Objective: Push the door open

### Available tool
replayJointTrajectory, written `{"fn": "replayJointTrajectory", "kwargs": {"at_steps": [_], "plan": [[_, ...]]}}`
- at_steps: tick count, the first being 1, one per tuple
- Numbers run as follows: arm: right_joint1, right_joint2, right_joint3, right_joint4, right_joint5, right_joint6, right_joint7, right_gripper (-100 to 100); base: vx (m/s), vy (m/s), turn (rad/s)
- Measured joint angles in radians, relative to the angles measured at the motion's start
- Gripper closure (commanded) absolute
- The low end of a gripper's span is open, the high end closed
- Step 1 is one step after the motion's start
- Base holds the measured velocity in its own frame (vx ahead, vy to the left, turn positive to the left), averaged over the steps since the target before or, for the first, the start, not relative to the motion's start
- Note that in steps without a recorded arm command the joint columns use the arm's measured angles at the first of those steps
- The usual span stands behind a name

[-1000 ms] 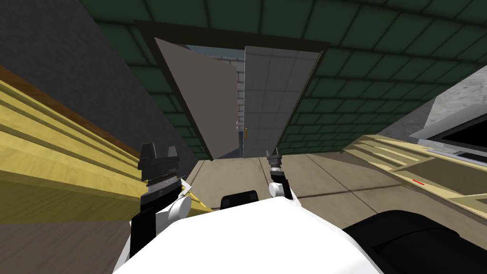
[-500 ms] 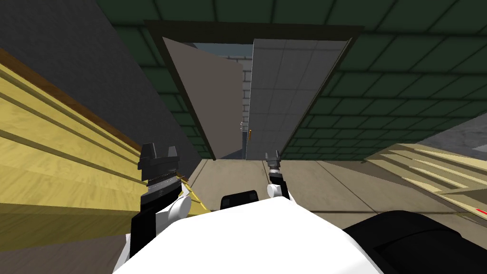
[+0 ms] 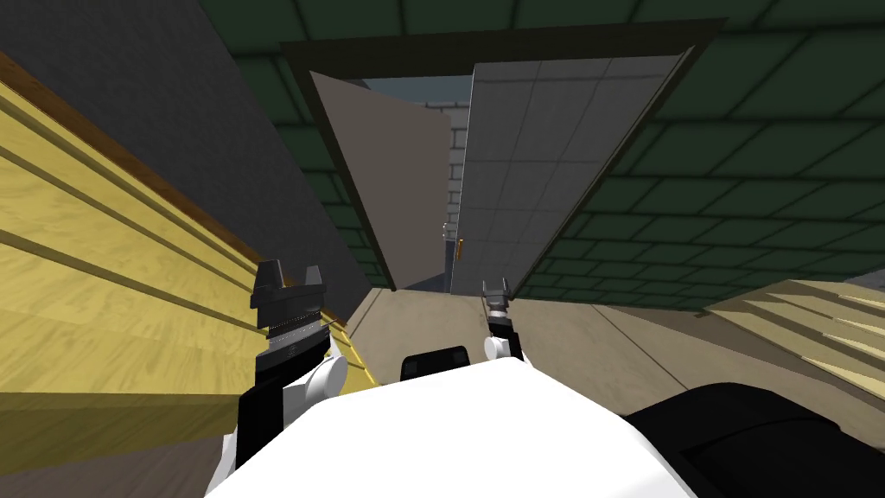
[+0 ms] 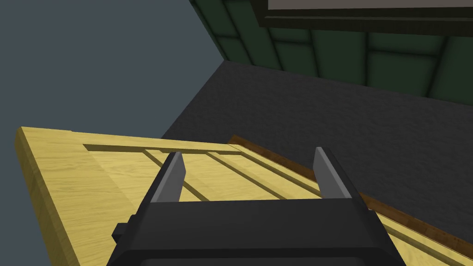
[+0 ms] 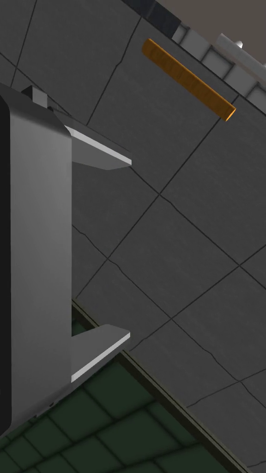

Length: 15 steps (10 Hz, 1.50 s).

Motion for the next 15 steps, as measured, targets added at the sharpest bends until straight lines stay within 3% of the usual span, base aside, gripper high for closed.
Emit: {"fn": "replayJointTrajectory", "kwargs": {"at_steps": [4,5,9,15], "plan": [[-0.015,0.003,0.011,0.073,-0.051,-0.041,-0.066,-100,0.100,-0.038,0.158],[-0.025,0.006,0.015,0.109,-0.070,-0.058,-0.089,-100,0.109,-0.078,0.190],[-0.030,0.021,0.033,0.178,-0.135,-0.101,-0.168,-100,0.120,-0.063,0.155],[-0.058,0.041,0.049,0.300,-0.222,-0.165,-0.276,-100,0.107,-0.070,0.166]]}}
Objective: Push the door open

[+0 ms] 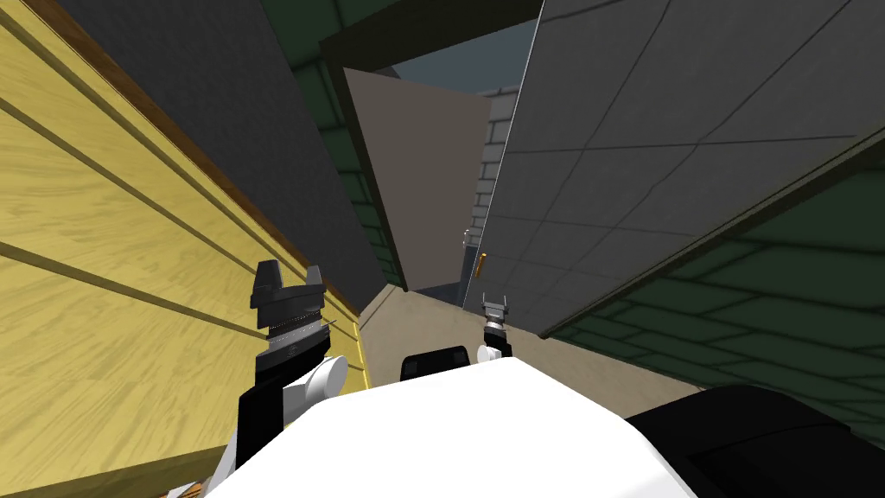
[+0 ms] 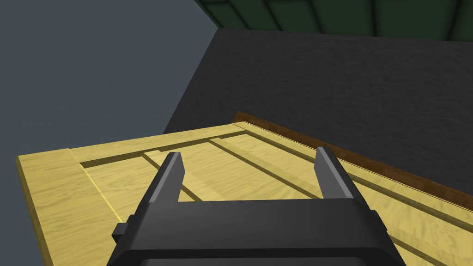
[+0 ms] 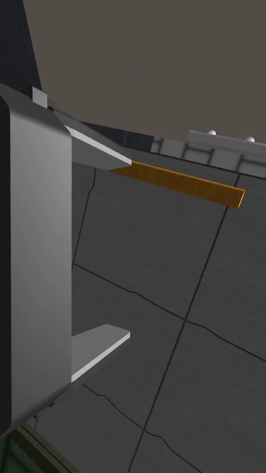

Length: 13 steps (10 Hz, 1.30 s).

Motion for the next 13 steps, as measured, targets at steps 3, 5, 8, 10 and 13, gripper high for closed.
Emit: {"fn": "replayJointTrajectory", "kwargs": {"at_steps": [3,5,8,10,13], "plan": [[-0.015,0.020,0.015,0.080,-0.046,-0.047,-0.065,-100,0.150,-0.095,0.180],[-0.021,0.034,0.021,0.118,-0.083,-0.068,-0.108,-100,0.131,-0.110,0.212],[-0.025,0.062,0.034,0.172,-0.126,-0.102,-0.163,-100,0.113,-0.092,0.141],[-0.029,0.082,0.039,0.200,-0.157,-0.117,-0.195,-100,0.096,-0.096,0.125],[-0.035,0.096,0.044,0.229,-0.175,-0.134,-0.222,-100,0.065,-0.059,0.036]]}}
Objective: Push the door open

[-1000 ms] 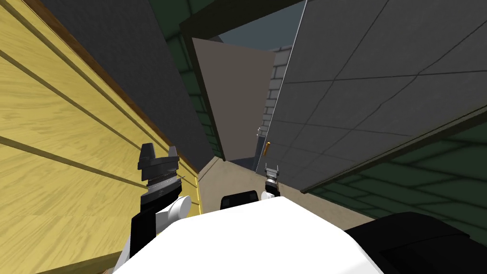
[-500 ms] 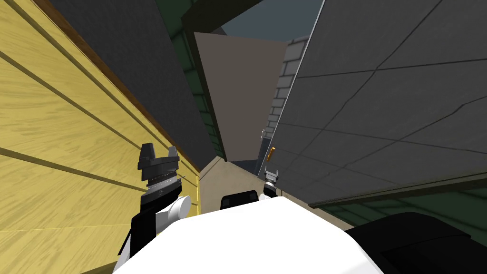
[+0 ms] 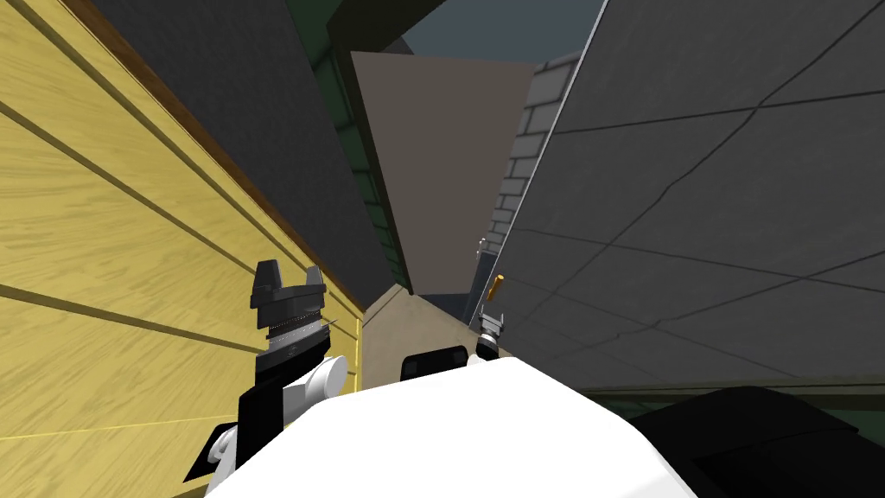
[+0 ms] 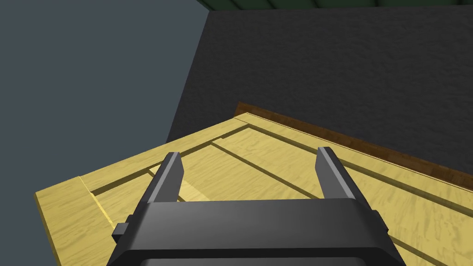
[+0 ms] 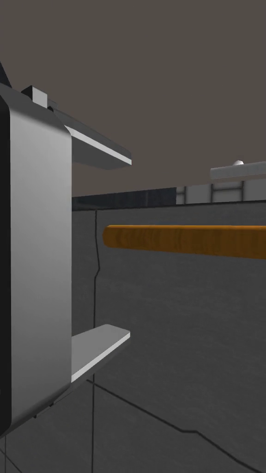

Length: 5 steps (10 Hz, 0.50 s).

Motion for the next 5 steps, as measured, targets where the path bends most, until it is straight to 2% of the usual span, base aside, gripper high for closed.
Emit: {"fn": "replayJointTrajectory", "kwargs": {"at_steps": [2,5], "plan": [[-0.004,-0.040,-0.004,0.008,-0.001,-0.001,-0.006,-100,0.171,-0.102,0.016],[-0.014,-0.063,-0.014,0.010,-0.007,0.010,-0.004,-100,0.149,-0.121,0.012]]}}
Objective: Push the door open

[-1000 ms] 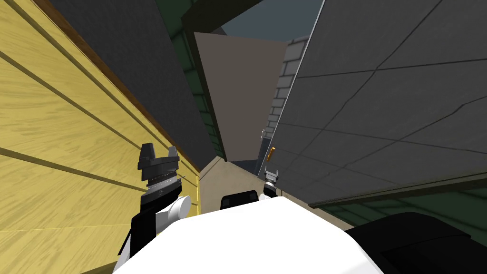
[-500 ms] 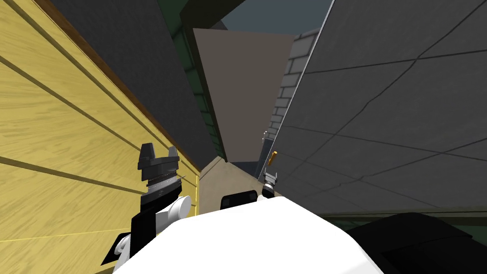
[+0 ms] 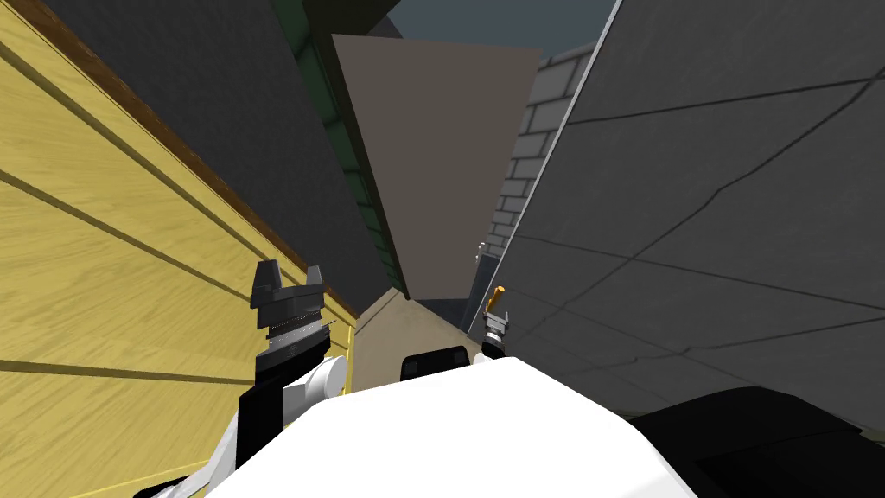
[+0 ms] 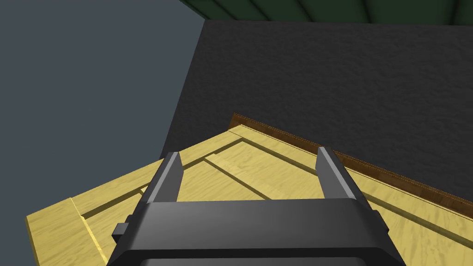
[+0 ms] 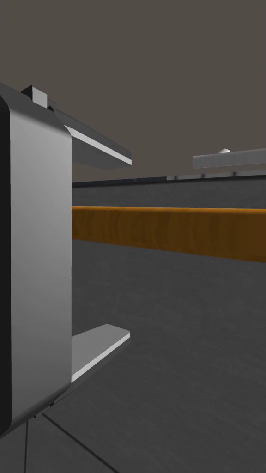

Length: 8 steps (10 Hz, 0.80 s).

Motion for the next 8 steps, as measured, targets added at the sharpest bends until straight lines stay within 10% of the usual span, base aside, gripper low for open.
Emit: {"fn": "replayJointTrajectory", "kwargs": {"at_steps": [3,4,8], "plan": [[-0.012,0.029,-0.010,0.014,-0.005,0.004,-0.007,-100,0.146,-0.107,0.012],[-0.014,0.031,-0.011,0.015,-0.005,0.004,-0.008,100,-0.013,0.006,-0.023],[-0.015,0.028,-0.011,0.014,-0.005,0.008,-0.008,100,-0.011,0.012,0.006]]}}
